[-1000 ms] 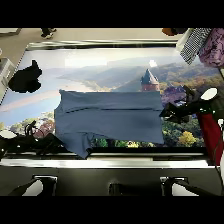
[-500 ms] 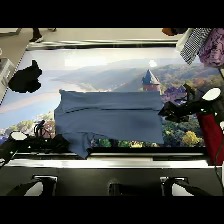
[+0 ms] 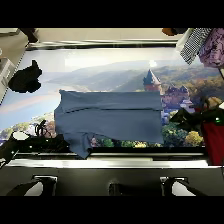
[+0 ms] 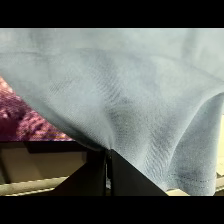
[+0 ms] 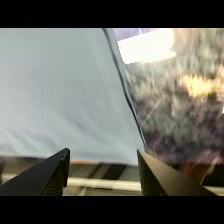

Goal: Fold the clothes and pants, and hang the long-sleeved shirts on hangers.

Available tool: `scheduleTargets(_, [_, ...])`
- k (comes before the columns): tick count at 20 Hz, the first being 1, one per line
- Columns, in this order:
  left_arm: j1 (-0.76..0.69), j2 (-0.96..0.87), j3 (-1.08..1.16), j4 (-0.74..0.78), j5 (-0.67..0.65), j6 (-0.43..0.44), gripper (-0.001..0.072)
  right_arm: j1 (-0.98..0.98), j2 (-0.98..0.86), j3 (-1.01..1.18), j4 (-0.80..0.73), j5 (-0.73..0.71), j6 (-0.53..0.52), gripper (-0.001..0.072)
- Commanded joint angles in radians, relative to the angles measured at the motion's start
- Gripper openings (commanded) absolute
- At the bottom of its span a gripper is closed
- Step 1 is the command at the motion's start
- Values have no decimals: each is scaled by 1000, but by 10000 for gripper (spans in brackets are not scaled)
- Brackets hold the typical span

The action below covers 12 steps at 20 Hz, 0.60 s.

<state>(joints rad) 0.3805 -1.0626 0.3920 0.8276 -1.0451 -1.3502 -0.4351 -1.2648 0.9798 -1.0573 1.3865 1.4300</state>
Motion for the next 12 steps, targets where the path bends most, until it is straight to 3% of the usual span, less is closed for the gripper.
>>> scheduleTargets(1, [-1,-1,0,-1,-4,0,16,-27,-19,-146,43,-24,-49,503])
scheduleTargets(12, [-1,-1,0,-1,-11,0,16,-27,-24,-299,68,-160,-89,499])
